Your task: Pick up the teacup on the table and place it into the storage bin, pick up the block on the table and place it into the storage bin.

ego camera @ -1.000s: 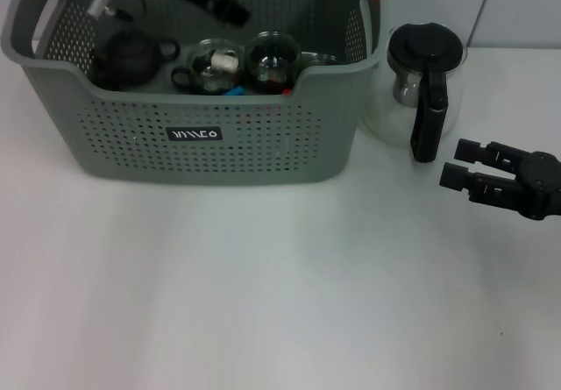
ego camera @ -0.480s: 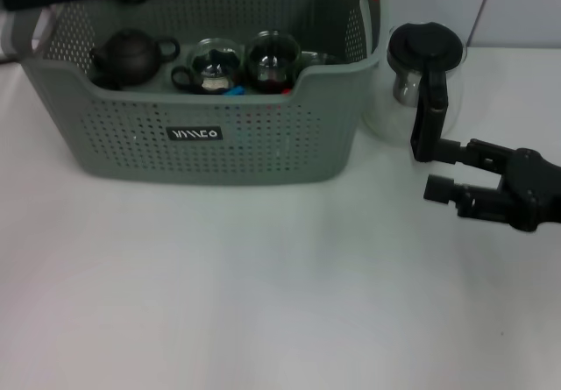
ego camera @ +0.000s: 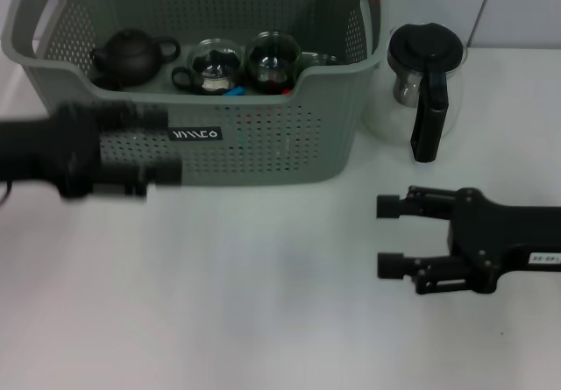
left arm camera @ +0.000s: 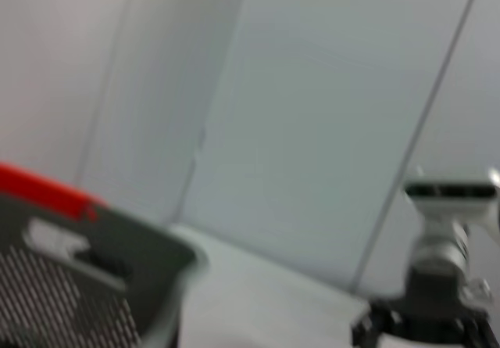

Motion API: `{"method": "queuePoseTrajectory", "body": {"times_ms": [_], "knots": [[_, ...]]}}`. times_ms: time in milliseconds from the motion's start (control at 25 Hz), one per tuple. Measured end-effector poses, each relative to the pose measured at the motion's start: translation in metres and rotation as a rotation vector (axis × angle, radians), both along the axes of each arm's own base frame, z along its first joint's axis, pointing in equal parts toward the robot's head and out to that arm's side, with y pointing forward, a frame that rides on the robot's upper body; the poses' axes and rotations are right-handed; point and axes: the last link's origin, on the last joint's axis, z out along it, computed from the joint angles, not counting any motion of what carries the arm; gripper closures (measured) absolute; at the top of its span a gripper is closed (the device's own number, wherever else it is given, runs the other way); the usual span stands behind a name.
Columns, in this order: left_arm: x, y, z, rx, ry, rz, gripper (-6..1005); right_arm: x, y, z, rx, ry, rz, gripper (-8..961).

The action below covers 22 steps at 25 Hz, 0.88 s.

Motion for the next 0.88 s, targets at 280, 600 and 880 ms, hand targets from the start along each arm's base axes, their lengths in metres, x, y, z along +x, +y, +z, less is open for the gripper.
{"method": "queuePoseTrajectory", "body": {"times_ms": [280, 600, 880], "knots": [[-0.001, -0.006, -0.043, -0.222, 0.205, -0.023, 109, 0.002, -0.002, -0.009, -0.030, -0.039, -0.004, 69], [0.012, 0.018, -0.070, -0.210, 0.288, -0.077, 109, 0.016, -0.002, -0.006, -0.010, -0.079, -0.052, 69], [0.008, 0.020, -0.072, -0.182, 0.288, -0.072, 109, 0.023, -0.008, -0.005, -0.003, -0.076, -0.080, 68]]}}
